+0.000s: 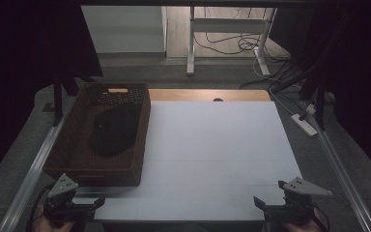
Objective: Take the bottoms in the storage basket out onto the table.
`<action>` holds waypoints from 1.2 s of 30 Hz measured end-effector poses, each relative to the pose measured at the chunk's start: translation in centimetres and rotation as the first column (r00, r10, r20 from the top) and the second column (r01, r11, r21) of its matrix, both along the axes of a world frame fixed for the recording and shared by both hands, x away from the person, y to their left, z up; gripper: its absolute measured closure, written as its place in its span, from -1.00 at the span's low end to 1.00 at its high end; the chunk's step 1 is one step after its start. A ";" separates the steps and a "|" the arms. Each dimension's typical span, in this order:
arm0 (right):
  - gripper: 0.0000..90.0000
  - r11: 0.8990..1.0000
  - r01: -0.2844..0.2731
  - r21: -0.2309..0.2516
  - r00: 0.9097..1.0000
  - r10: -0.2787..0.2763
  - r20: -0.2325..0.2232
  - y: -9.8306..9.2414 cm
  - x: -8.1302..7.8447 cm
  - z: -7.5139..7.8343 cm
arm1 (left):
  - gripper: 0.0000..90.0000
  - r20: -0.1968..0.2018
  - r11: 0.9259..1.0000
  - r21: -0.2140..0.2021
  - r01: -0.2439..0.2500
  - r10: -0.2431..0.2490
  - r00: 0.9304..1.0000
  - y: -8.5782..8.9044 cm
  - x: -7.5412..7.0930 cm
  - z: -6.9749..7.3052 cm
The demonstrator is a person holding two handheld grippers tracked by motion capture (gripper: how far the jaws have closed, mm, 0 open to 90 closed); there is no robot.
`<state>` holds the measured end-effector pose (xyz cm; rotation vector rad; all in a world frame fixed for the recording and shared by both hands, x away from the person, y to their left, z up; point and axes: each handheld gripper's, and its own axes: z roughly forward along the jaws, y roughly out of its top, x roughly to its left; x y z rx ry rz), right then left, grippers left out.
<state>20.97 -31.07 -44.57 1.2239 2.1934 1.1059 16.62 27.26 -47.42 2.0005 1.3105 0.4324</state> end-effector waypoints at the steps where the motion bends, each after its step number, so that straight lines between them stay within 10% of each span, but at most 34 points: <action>1: -1.00 1.000 0.000 0.000 1.000 0.000 0.000 0.0 0.0 0.0 | -0.97 0.000 1.000 0.000 0.000 0.000 1.000 0.0 0.0 0.0; 36: -1.00 1.000 -0.007 -0.009 0.999 0.007 -0.037 0.1 0.4 -0.1 | -1.00 0.074 0.995 -0.052 0.091 -0.087 0.994 -0.4 0.0 1.9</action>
